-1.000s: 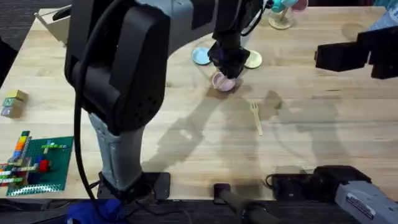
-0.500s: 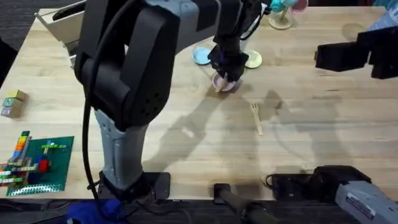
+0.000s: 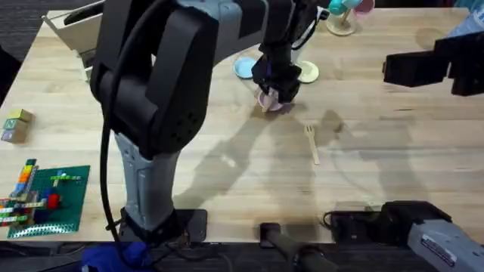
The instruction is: Pick up a utensil and set it on the pink plate, then put the other utensil in the container.
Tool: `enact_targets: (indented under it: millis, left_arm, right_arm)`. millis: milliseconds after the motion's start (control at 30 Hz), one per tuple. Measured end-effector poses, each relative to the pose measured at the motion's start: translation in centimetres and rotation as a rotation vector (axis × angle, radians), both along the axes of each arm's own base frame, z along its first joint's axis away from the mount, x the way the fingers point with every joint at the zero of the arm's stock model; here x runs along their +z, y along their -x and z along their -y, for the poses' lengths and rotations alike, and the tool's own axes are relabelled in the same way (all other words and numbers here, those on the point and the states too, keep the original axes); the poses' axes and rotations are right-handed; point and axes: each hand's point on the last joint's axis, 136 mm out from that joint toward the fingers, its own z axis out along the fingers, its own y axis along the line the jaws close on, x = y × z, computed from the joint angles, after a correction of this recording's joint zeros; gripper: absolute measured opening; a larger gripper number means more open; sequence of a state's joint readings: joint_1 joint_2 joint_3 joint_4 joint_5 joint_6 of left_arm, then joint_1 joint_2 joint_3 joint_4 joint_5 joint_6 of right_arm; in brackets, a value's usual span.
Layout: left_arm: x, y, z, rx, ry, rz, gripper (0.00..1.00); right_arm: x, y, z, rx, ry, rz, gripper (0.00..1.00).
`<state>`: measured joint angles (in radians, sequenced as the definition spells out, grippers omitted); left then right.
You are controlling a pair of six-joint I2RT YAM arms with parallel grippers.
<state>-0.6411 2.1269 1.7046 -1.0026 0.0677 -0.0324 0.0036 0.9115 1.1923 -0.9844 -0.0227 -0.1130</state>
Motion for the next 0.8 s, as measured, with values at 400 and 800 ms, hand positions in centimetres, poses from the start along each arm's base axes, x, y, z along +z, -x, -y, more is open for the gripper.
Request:
enact_targets:
  millis: [400, 800]
  left_arm:
    - [5.2, 0.6, -0.6, -0.001, 0.04, 0.063, 0.789]
    - [12.4, 2.9, -3.5, 0.011, 0.038, 0.155, 0.995]
  right_arm:
    - [0.0, 0.0, 0.0, 0.0, 0.0, 0.0, 0.998]
    - [0.0, 0.0, 0.0, 0.0, 0.0, 0.0, 0.997]
